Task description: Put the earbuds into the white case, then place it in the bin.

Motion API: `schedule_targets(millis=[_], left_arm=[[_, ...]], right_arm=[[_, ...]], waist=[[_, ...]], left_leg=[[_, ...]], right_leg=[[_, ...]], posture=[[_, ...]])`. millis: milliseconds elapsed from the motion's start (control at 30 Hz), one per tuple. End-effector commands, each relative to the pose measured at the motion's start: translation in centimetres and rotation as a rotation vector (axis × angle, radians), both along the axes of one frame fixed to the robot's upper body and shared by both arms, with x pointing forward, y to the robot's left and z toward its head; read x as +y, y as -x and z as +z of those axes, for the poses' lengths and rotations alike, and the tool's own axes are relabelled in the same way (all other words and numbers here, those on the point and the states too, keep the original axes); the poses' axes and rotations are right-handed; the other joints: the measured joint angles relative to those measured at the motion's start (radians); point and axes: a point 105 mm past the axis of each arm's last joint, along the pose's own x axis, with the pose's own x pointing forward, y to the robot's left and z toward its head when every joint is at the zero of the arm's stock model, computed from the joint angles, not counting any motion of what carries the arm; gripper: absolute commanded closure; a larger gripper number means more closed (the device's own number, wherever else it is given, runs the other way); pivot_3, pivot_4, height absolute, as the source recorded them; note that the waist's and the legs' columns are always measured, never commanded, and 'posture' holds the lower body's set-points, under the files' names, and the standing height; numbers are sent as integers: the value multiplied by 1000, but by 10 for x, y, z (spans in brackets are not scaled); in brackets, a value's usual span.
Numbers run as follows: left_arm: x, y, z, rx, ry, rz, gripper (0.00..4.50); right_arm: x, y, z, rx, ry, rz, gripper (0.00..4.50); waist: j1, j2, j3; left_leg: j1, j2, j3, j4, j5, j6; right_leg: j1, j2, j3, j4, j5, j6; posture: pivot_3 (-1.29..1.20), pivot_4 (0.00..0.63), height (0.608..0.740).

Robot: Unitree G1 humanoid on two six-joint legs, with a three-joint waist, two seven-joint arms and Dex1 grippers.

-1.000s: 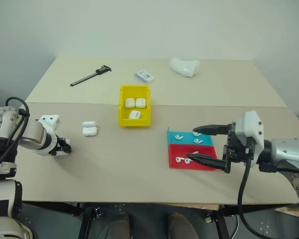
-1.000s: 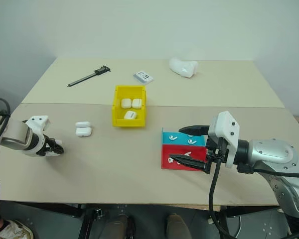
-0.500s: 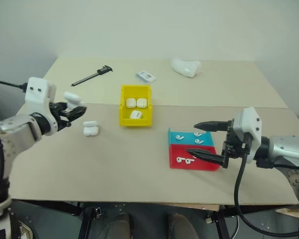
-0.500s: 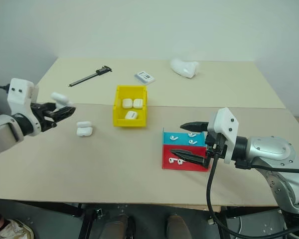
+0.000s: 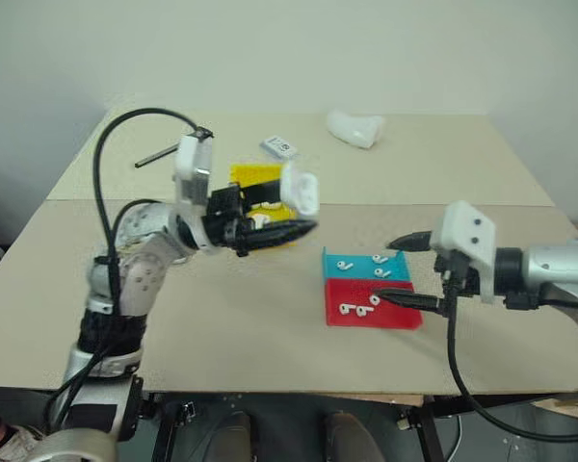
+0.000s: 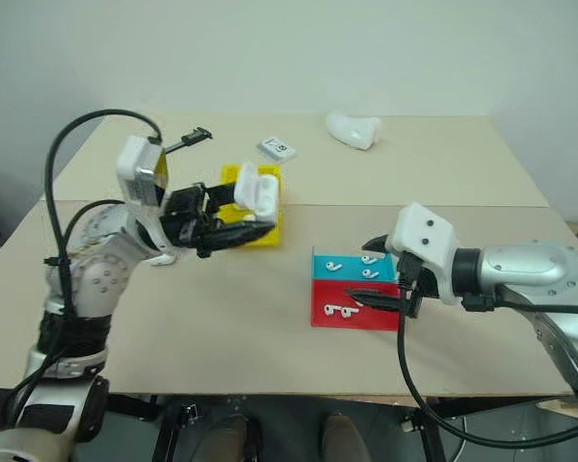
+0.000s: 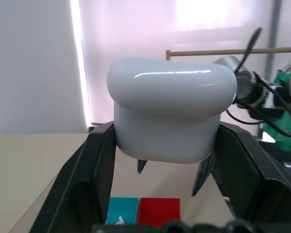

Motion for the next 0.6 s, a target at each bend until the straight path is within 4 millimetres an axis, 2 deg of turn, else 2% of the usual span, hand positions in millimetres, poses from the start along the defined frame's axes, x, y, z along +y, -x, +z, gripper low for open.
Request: schedule_targets(millis=[33,167,333,433,600], left_arm=[[-4,8,5,-72,7,-89,1738],[-9,9,-4,-76,-2,-98,1738],[-14,7,-8,-54,3,-48,1738],[-15,12,-11,-27,2,-41,1738],[-14,17,-13,15,20,9,1738]], right_arm=[[6,2,-4,16,88,31,380],[13,-1,-17,49,185,41,1550],[14,-8,-35,100,306,56,1550],[11,-13,-49,66,399,103,1550],[19,-16,-56,56,435,181,1550]], waist=[[-2,0,0],[-1,0,0],[0,0,0],[0,0,0],[-1,0,0]], left_leg=[[0,0,-1,0,0,0],[-2,0,-4,0,-1,1],[-3,1,-4,1,-1,2],[-3,1,-4,1,-1,2],[-3,1,-4,1,-1,3]], right_leg=[[0,0,0,0,0,0],[-2,0,0,-1,0,0],[-3,0,0,-1,0,1],[-3,0,0,0,0,1],[-3,0,0,0,0,1]], posture=[[0,150,740],[0,150,740],[0,150,740],[0,150,740],[0,150,740]])
